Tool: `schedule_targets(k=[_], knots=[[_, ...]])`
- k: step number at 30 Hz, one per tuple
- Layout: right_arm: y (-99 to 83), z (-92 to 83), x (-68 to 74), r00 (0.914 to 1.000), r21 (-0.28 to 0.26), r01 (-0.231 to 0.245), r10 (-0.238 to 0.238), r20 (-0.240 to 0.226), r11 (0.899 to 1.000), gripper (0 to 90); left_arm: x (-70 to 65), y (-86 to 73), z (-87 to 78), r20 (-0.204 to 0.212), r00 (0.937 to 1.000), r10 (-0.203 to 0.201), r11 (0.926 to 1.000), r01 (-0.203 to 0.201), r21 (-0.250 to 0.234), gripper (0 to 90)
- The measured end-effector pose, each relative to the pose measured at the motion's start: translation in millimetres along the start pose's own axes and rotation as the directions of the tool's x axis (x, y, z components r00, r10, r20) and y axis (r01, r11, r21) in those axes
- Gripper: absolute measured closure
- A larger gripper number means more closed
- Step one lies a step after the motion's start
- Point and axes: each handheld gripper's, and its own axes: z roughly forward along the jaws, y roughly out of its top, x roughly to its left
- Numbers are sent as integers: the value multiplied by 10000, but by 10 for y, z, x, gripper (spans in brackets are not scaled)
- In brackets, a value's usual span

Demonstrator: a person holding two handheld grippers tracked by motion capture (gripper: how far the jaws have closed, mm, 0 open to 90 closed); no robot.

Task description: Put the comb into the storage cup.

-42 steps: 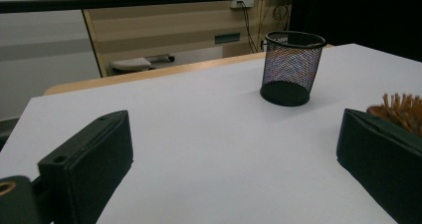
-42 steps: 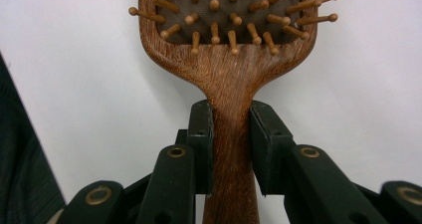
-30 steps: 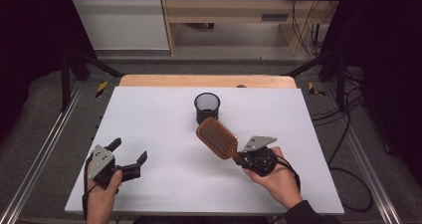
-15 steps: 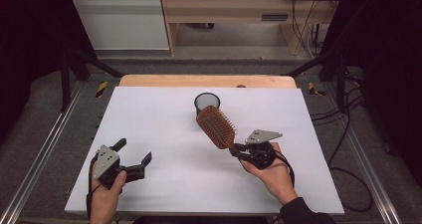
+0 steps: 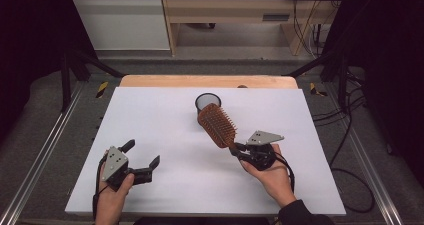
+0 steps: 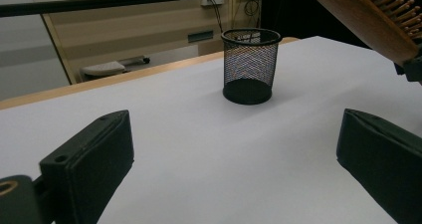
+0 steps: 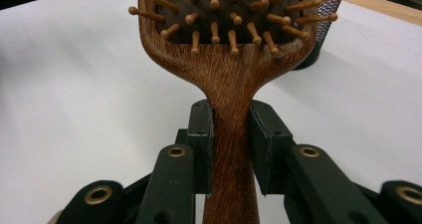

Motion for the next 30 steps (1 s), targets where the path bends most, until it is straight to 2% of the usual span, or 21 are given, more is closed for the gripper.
schedule_targets(k=[6, 10, 13, 17, 21, 24, 27, 28, 30], knots=[[-9, -4, 11, 10000, -105, 21, -21, 7, 9999, 730, -79, 11, 8, 217, 9998, -12, 10000, 13, -50, 20], [-8, -3, 3, 9999, -128, 65, -64, 86, 9999, 730, -140, 25, -16, 520, 9977, -438, 9985, 454, -301, 21], [0, -1, -4, 9999, -168, 90, -88, 118, 9998, 730, -197, 40, -11, 704, 9957, -600, 9973, 629, -386, 24], [19, -24, 16, 9997, -306, 232, -228, 126, 9993, 730, -287, 96, 52, 984, 9934, -585, 9972, 627, -410, 24], [52, -59, 14, 9995, -622, 321, -322, -7, 9975, 730, -364, 199, 133, 1726, 9799, -1001, 9924, 1108, -534, 26], [92, -95, 12, 9995, -974, 316, -320, -20, 9947, 730, -433, 313, 244, 2030, 9746, -947, 9926, 1080, -554, 26], [108, -131, 24, 9993, -1216, 365, -357, 92, 9919, 730, -532, 403, 378, 2309, 9660, -1165, 9884, 1355, -682, 29], [108, -145, 29, 9993, -1288, 368, -356, 115, 9910, 730, -567, 425, 423, 2394, 9643, -1132, 9890, 1324, -657, 28], [106, -157, 29, 9992, -1347, 380, -364, 143, 9902, 730, -624, 475, 512, 2451, 9649, -939, 9917, 1125, -630, 28]])
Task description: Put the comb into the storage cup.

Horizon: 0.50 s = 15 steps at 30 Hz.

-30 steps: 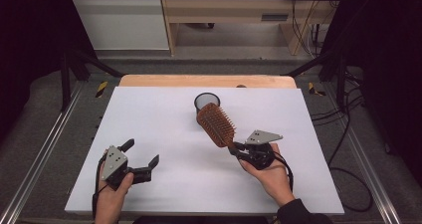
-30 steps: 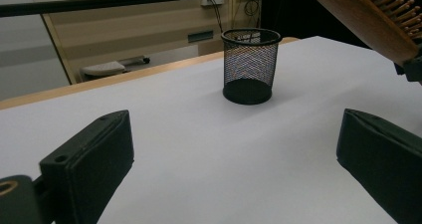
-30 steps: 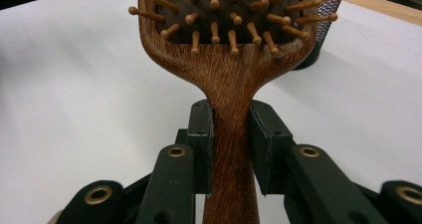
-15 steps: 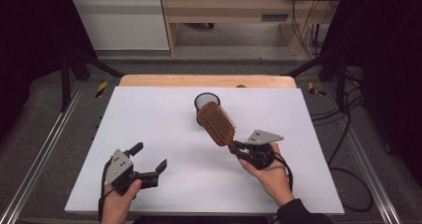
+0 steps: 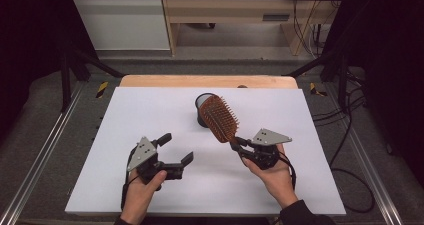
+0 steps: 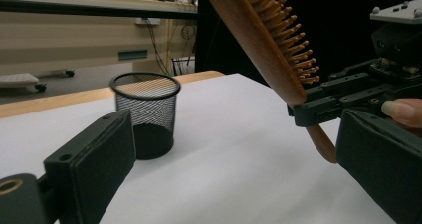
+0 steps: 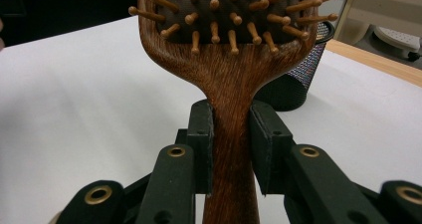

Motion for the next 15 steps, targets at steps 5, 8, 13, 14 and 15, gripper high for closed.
schedule_targets(k=[5, 8, 13, 14, 15], knots=[[1, -1, 14, 10000, -69, 43, -43, -3, 10000, 730, -52, 126, 217, 178, 9998, -55, 10000, 54, 26, 34], [15, 16, 56, 9999, -128, 109, -109, -29, 9999, 730, -81, 213, 331, 515, 9977, -446, 9990, 447, -9, 37], [49, 27, 130, 9997, -264, 223, -224, -43, 9994, 730, -105, 398, 429, 718, 9971, -264, 9996, 265, -10, 39], [52, 28, 142, 9997, -272, 236, -237, -37, 9994, 730, -106, 415, 433, 697, 9973, -231, 9997, 234, -26, 39], [52, 28, 146, 9996, -273, 284, -284, -17, 9992, 730, -102, 431, 437, 659, 9976, -233, 9997, 238, -60, 39]])
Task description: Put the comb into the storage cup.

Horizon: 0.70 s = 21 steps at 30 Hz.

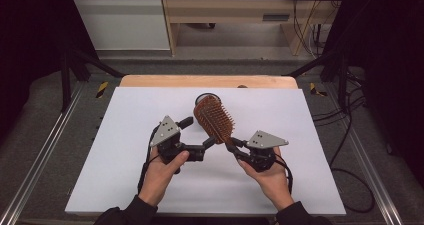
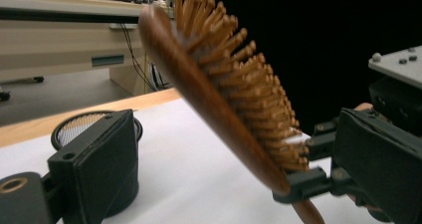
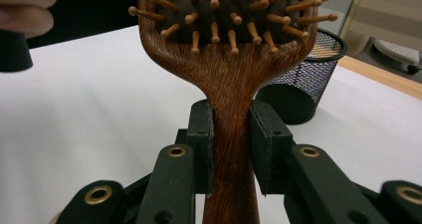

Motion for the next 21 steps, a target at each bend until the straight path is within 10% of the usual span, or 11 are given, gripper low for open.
schedule_targets(k=[12, 21], knots=[[-2, 18, 29, 10000, -3, 52, -52, 64, 10000, 730, 98, 63, 64, -64, 9996, -270, 9996, 270, 44, 39], [3, 29, 79, 9996, -91, 256, -255, 106, 9996, 730, 121, 120, 88, 293, 9921, -1219, 9920, 1227, -301, 75]])
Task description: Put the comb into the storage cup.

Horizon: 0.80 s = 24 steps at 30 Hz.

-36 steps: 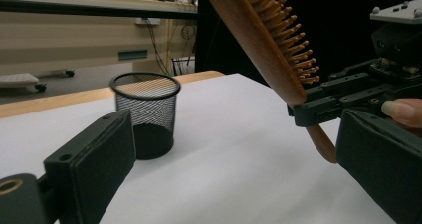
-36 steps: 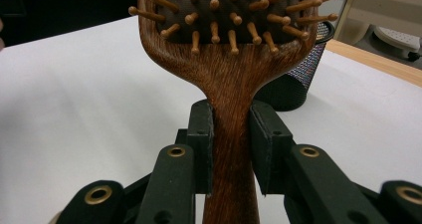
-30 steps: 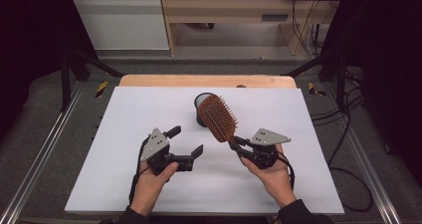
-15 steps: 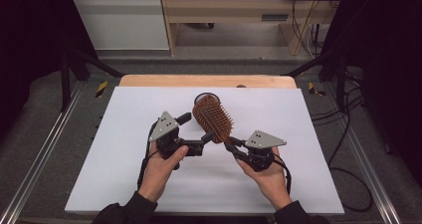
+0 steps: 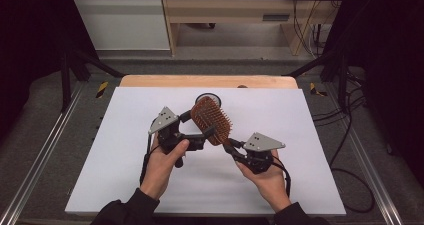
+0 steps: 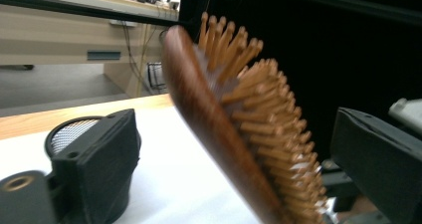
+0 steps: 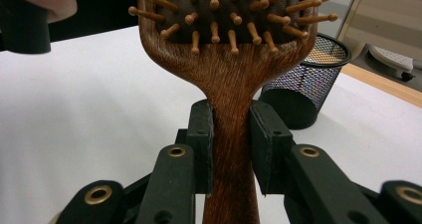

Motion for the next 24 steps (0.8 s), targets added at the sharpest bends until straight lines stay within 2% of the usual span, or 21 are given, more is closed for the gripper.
schedule_targets(k=[10, 14, 24], knots=[[12, -5, 45, 9997, -127, 165, -162, 162, 9998, 730, 0, 117, 8, 96, 9992, -387, 9992, 388, -53, 147], [12, 2, 53, 9998, -133, 155, -154, 140, 9998, 730, 2, 136, 20, 118, 9973, -730, 9972, 731, -121, 180], [3, 16, 58, 9997, -83, 185, -184, 154, 9998, 730, 41, 135, 25, 18, 9961, -888, 9960, 888, -133, 290]])
